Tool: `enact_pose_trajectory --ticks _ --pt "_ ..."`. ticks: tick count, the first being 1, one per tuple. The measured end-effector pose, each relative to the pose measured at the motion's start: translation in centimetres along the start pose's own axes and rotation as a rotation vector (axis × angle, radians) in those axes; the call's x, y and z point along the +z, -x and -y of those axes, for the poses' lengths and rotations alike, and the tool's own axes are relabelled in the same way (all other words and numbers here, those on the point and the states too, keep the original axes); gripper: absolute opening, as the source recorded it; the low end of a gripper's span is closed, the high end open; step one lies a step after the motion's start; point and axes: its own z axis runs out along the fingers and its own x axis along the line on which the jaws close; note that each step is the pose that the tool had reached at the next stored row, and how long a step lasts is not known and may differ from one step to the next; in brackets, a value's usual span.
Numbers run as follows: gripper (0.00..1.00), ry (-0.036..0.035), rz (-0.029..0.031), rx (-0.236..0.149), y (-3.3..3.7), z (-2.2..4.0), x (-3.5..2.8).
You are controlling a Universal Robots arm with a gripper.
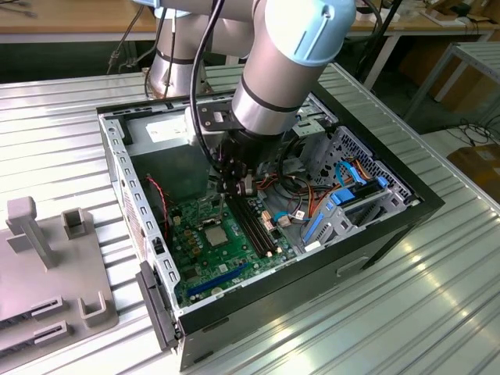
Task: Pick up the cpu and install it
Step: 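Close the cpu cover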
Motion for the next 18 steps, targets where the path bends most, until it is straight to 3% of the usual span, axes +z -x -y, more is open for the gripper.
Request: enact_pose_trajectory --ticks 18 --pt "0.11 0.0001 -0.0002 0.0 -0.7 0.11 -0.14"
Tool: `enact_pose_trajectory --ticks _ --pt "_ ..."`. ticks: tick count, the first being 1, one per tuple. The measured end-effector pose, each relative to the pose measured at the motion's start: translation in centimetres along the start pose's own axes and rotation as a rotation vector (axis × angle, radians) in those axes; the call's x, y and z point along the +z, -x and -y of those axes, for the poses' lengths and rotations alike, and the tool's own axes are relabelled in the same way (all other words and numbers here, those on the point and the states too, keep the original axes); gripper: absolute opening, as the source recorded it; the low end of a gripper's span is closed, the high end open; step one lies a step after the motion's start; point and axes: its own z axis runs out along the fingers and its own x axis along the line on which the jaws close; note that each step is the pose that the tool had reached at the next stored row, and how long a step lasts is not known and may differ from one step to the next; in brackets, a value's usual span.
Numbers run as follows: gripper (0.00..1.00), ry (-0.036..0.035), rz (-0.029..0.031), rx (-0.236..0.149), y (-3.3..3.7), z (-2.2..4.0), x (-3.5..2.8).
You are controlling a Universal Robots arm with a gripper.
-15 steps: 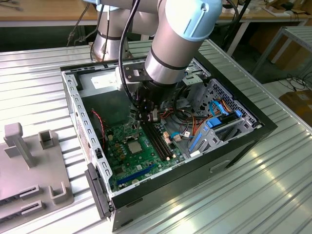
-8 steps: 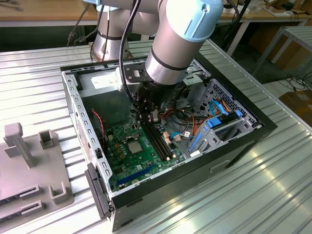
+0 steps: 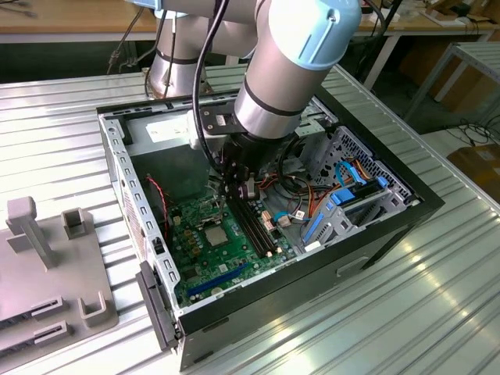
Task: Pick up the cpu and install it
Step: 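Close the cpu cover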
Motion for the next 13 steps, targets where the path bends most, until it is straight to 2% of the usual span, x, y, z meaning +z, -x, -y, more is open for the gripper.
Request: enact_pose_trajectory --ticks 13 --pt "0.11 0.0 0.0 0.0 -0.64 0.1 -0.11"
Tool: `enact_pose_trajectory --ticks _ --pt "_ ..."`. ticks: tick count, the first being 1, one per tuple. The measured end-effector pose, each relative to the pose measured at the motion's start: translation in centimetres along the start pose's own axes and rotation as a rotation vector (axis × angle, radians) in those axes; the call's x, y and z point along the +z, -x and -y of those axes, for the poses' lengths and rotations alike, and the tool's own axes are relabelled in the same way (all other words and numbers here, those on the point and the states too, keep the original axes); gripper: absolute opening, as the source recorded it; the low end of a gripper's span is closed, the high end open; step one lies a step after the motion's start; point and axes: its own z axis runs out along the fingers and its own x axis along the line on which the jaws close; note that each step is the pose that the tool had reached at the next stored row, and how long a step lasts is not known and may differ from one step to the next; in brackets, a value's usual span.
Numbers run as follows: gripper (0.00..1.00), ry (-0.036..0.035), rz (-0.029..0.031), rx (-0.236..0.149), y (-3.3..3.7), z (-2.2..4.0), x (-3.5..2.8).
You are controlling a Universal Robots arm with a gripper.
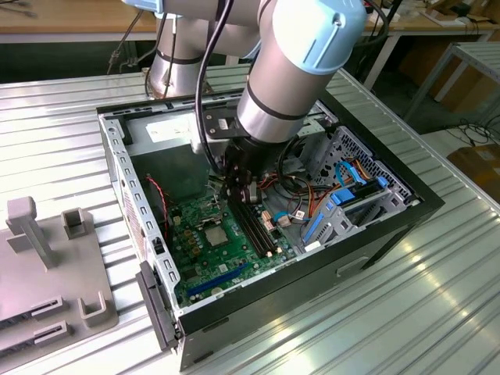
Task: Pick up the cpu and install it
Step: 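Close the cpu cover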
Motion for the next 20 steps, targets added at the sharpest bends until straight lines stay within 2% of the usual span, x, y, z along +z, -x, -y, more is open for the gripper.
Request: enact_pose_trajectory --ticks 15,20 --pt "0.11 0.0 0.0 0.0 -0.74 0.12 -0.13" --pt "0.11 0.0 0.0 0.0 -0.78 0.13 -0.13"
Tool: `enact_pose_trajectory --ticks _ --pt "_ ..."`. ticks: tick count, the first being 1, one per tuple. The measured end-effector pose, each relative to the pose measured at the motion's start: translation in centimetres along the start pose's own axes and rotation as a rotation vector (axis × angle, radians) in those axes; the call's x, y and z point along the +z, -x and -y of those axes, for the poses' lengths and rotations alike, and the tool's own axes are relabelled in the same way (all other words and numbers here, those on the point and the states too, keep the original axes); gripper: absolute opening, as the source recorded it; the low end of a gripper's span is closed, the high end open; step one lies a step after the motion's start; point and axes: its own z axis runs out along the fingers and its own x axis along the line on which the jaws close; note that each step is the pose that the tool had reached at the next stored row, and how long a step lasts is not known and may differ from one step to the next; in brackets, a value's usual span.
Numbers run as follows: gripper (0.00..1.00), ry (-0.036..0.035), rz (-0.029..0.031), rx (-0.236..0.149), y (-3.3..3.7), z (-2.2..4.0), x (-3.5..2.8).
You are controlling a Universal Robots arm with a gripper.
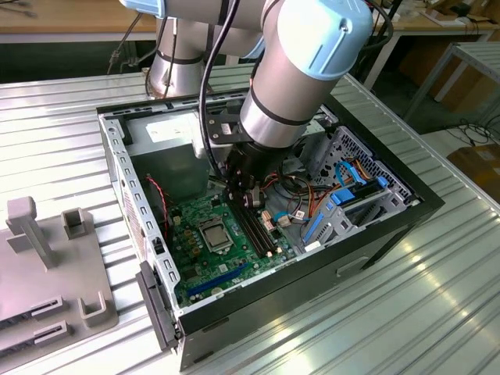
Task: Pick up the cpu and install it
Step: 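Close the cpu cover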
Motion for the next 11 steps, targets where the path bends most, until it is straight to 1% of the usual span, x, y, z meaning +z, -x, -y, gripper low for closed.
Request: enact_pose_trajectory --ticks 11 --pt "0.11 0.0 0.0001 0.0 -0.07 -0.02 -0.01"
